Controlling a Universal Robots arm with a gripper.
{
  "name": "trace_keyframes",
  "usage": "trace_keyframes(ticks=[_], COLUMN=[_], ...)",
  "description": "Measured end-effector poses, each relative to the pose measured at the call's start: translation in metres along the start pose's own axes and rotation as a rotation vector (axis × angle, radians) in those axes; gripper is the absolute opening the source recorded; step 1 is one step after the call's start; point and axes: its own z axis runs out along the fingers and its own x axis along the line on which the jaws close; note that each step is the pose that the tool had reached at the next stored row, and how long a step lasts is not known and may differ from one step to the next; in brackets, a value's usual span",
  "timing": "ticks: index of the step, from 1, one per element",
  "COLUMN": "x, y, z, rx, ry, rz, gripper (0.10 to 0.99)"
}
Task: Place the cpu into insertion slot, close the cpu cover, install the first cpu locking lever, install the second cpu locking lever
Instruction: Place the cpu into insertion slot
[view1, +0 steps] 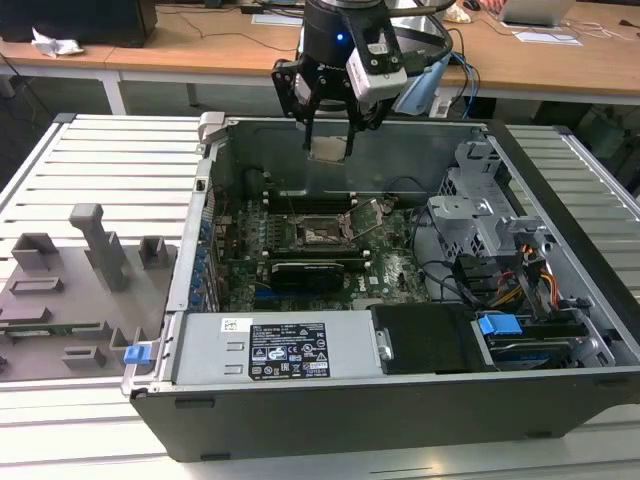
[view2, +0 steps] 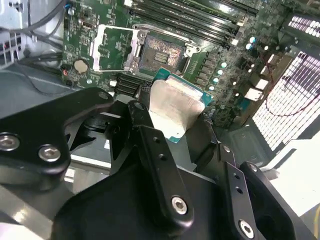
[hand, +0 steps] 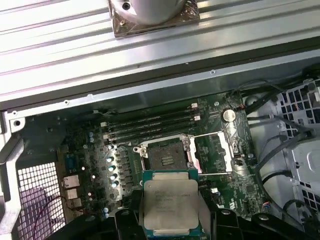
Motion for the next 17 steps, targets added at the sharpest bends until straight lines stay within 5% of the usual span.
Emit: trace_keyframes(ticks=[6, 17], x=[0.0, -0.0001], y=[-0.0001, -0.0002], z=[0.0014, 0.0022], rx=[0.002, 0.0], ry=[-0.0156, -0.0289], rz=[0.173, 0.332], gripper=[0.529, 0.529])
